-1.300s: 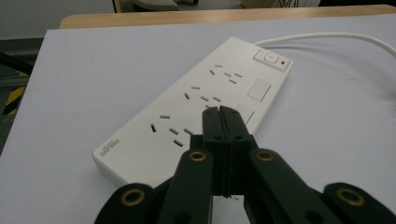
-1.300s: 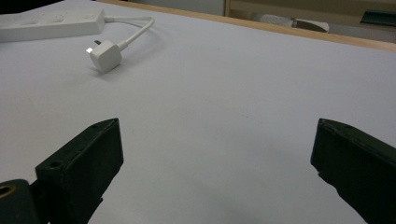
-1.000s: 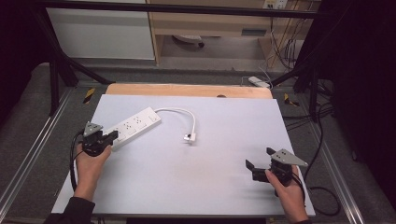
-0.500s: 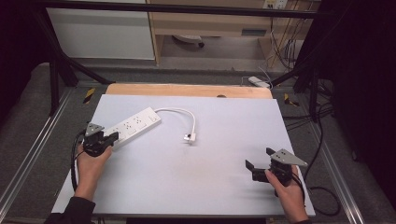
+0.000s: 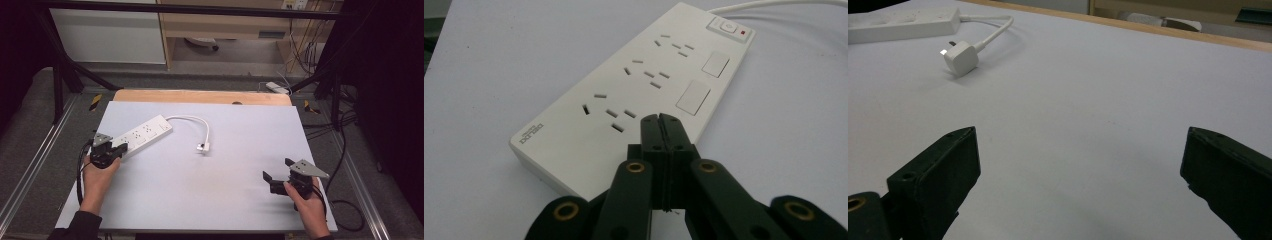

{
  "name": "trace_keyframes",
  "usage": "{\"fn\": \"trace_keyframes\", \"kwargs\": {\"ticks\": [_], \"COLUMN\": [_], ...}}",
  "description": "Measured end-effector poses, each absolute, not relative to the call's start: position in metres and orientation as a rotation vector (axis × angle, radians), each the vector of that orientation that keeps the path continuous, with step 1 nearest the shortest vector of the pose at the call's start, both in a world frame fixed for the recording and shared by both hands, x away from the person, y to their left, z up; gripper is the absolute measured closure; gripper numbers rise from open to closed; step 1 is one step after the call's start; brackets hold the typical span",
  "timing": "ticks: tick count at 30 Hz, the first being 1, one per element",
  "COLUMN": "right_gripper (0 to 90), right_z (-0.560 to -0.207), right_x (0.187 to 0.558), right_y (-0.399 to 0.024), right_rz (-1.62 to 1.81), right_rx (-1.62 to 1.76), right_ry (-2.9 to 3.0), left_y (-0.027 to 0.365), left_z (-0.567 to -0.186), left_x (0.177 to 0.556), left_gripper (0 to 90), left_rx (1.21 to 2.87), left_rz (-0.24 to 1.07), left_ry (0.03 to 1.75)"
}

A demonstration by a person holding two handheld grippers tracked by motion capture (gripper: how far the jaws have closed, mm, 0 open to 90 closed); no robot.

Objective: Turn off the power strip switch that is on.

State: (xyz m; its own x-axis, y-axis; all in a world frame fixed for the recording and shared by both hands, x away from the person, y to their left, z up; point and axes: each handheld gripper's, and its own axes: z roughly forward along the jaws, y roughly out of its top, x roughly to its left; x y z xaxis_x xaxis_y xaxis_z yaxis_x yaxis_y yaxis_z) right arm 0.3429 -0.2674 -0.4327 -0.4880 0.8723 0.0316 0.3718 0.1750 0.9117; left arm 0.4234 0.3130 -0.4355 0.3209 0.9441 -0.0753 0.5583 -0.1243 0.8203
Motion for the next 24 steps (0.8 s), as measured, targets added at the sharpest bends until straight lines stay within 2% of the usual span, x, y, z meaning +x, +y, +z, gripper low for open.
{"fn": "trace_keyframes", "kwargs": {"ticks": [24], "right_gripper": [3.1], "right_z": [-0.4324], "right_x": [0.3423], "right_y": [-0.2670], "right_rz": [1.282], "right_rx": [1.163], "right_ry": [1.948], "left_y": [0.3131], "left_z": [-0.4379], "left_x": [0.4251], "left_gripper": [89.9], "left_rx": [1.793], "left_rz": [0.613], "left_ry": [1.345]}}
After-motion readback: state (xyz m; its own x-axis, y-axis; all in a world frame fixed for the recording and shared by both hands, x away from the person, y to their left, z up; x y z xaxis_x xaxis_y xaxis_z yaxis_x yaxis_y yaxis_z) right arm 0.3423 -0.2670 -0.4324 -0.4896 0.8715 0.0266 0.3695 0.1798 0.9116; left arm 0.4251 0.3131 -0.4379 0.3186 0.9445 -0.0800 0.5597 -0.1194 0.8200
